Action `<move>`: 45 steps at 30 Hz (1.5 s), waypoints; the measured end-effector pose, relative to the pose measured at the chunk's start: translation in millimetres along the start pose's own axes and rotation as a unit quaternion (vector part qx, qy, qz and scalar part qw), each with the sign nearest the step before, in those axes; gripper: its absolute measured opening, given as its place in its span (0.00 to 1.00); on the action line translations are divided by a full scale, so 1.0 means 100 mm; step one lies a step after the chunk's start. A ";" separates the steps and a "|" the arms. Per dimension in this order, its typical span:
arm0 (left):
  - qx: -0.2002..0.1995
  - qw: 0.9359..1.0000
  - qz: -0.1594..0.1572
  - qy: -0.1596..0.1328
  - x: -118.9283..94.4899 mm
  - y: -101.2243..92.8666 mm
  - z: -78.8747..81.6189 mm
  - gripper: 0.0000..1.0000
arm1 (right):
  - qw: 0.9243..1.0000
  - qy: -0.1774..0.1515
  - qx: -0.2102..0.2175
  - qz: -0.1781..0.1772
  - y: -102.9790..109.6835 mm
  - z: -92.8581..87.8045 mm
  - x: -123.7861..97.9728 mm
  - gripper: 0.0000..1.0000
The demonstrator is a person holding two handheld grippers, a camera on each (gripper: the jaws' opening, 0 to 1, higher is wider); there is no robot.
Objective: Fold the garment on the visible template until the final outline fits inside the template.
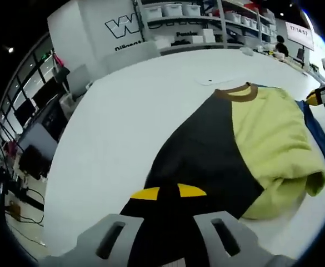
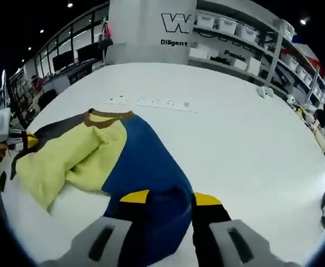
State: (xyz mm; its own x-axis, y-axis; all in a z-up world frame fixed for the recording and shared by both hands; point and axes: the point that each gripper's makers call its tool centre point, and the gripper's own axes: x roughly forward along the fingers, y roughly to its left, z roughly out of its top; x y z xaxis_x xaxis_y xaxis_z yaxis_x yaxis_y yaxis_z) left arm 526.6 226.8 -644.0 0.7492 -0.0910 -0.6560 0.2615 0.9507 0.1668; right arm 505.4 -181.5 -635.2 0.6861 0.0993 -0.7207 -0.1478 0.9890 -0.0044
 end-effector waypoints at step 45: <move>0.045 0.969 -0.230 -0.074 -0.91 -1.61 0.14 0.01 | 0.999 0.049 -0.009 0.004 0.76 -0.92 -0.33 0.22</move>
State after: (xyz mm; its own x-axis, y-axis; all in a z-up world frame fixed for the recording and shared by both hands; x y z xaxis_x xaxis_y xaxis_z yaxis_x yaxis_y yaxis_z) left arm 424.4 77.7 -600.9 0.6185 -0.5465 -0.5646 0.6352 0.7707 -0.0503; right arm 405.7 -120.2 -675.3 0.6127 0.0949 -0.7846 -0.1658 0.9861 -0.0102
